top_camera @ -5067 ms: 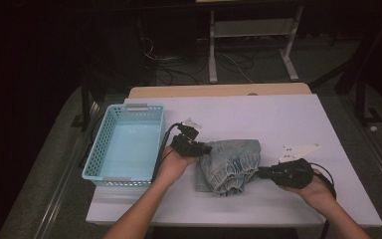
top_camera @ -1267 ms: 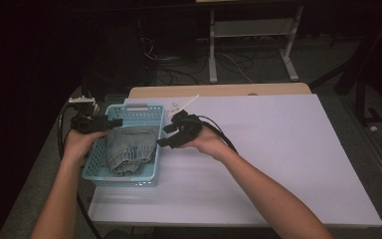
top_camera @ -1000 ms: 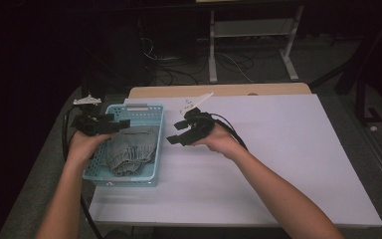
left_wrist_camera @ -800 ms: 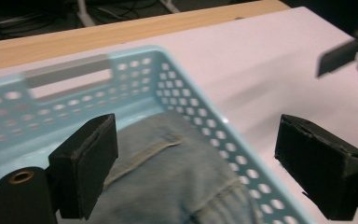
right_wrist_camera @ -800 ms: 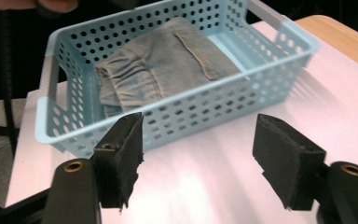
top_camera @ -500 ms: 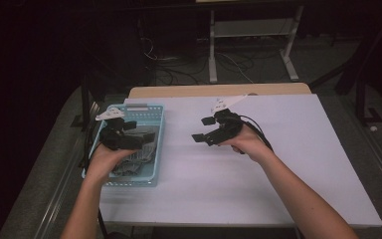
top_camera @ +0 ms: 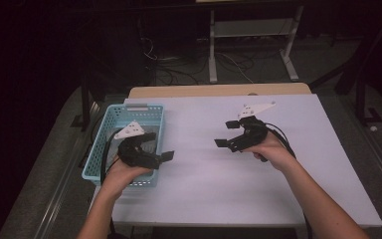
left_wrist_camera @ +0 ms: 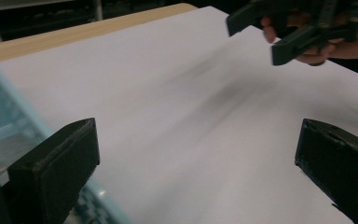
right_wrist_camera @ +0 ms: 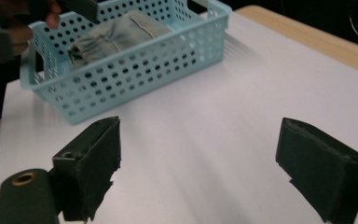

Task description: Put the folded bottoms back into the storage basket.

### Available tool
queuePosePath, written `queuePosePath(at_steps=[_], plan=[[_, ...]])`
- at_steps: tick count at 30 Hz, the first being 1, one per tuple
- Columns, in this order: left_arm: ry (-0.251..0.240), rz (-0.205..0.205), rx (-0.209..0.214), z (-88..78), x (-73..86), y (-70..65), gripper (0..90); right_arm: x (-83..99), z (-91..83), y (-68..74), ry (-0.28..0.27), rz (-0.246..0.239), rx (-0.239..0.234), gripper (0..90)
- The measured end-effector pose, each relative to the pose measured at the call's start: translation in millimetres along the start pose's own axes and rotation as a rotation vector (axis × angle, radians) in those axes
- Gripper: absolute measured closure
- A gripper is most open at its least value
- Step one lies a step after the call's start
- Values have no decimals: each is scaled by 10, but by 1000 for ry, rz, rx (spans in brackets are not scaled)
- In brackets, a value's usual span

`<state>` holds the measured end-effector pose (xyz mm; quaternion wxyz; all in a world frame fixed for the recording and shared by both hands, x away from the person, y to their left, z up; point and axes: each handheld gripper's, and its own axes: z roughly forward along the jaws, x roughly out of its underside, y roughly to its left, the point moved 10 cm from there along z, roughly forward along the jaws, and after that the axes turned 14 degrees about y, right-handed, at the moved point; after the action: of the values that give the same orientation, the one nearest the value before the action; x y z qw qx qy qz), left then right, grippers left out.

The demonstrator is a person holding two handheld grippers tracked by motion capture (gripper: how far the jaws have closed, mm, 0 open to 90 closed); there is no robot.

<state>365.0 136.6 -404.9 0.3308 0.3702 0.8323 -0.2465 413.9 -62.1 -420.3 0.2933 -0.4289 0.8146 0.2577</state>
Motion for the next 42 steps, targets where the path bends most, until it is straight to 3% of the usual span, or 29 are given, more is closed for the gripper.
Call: queuePosePath(at_steps=[1,4,10,14,18,21,31,42], plan=[[2,22,26,39,18,-90,0,89,-38,-42,3,5,12,121],[9,38,38,92,69,-180,0,220,-119,-84,-2,18,16,93],[18,56,52,161,149,-283,0,411,-315,-122,-22,34,35,49],[7,75,37,157,138,-285,0,493,-425,-121,-38,41,39,36],[-2,77,48,163,135,-276,0,652,-550,-149,-44,59,60,32],[9,77,64,184,172,-269,0,868,-625,-166,-31,76,71,32],[16,79,78,201,202,-266,0,1208,-699,-109,-7,79,86,31],[21,83,77,209,214,-268,0,1440,-770,-60,5,85,110,28]])
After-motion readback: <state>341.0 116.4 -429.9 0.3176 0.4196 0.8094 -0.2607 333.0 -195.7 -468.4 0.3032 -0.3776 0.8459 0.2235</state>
